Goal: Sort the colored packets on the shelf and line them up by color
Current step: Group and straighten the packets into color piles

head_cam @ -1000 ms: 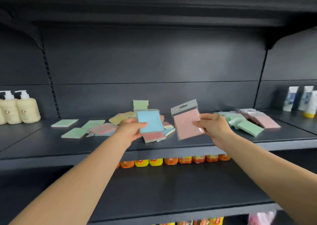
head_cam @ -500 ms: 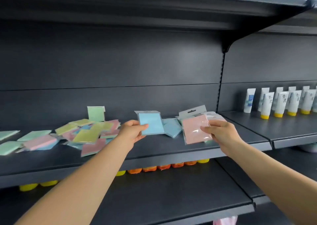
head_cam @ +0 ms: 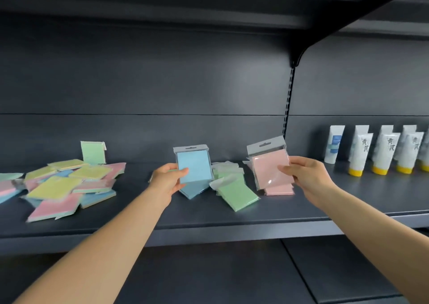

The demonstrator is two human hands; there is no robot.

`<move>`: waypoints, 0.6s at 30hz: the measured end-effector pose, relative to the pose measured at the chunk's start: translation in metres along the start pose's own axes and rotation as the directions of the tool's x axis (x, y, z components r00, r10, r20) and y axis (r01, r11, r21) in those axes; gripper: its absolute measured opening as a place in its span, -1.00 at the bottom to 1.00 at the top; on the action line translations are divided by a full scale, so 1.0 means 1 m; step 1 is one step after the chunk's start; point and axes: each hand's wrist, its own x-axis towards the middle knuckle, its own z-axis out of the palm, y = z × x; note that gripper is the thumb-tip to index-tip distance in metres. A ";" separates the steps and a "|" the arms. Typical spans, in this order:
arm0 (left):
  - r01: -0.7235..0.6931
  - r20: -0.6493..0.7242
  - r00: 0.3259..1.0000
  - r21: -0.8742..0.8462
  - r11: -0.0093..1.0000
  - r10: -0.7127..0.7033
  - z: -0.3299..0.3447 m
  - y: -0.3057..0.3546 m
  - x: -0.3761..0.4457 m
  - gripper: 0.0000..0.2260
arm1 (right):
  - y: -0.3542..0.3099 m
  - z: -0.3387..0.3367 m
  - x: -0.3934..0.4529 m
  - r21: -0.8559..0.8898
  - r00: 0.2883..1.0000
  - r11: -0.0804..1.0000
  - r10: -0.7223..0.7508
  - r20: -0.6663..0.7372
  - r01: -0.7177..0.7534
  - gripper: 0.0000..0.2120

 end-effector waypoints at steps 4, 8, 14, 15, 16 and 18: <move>-0.001 -0.004 1.000 0.002 1.000 0.001 0.009 0.000 -0.001 -0.85 | 0.013 -0.014 0.017 -0.035 0.999 0.999 0.008 -0.032 -0.009 -0.84; 0.016 -0.011 1.000 -0.006 1.000 -0.016 0.010 -0.007 -0.004 -0.84 | 0.042 -0.026 0.028 -0.105 0.991 0.988 0.104 -0.081 -0.113 -0.82; 0.051 -0.024 0.998 -0.036 0.998 -0.052 0.004 -0.019 -0.004 -0.89 | 0.066 -0.030 0.046 -0.232 0.982 0.955 0.170 -0.088 -0.186 -0.68; 0.057 -0.030 0.998 -0.039 0.998 -0.059 0.002 -0.021 -0.002 -0.89 | 0.067 -0.030 0.049 -0.254 0.983 0.950 0.166 -0.084 -0.182 -0.69; 0.061 -0.038 0.997 -0.036 0.998 -0.062 0.001 -0.022 -0.002 -0.90 | 0.066 -0.029 0.050 -0.284 0.984 0.942 0.163 -0.074 -0.177 -0.72; 0.066 -0.050 0.997 -0.019 0.998 -0.067 0.000 -0.023 -0.002 -0.89 | 0.065 -0.029 0.055 -0.350 0.987 0.923 0.150 -0.061 -0.162 -0.76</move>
